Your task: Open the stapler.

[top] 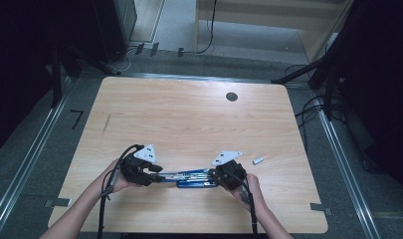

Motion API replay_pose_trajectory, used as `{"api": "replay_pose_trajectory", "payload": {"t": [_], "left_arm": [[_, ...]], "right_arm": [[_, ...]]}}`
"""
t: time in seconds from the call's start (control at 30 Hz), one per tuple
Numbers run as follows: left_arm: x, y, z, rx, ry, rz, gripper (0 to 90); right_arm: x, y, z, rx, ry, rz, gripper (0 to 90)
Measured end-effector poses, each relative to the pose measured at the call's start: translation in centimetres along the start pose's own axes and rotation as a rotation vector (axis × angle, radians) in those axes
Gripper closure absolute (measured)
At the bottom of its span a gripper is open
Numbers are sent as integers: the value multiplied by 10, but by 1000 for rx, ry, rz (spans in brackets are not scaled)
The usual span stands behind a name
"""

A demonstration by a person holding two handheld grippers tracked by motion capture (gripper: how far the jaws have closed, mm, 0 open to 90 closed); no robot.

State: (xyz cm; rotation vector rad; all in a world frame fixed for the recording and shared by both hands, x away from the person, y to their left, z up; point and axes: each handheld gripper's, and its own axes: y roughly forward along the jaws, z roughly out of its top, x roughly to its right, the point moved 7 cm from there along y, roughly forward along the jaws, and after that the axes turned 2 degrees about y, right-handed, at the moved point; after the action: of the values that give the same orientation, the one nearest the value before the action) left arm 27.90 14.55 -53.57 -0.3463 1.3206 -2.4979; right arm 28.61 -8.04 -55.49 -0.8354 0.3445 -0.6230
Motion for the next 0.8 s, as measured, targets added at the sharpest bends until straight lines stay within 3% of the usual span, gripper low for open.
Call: {"api": "replay_pose_trajectory", "payload": {"t": [0.37, 0.8], "left_arm": [[0, 4, -2, -25, 19, 13, 616], [-5, 7, 1, 19, 13, 25, 603]], "right_arm": [[0, 2, -1, -7, 7, -2, 892], [-1, -1, -2, -38, 33, -21, 894]]}}
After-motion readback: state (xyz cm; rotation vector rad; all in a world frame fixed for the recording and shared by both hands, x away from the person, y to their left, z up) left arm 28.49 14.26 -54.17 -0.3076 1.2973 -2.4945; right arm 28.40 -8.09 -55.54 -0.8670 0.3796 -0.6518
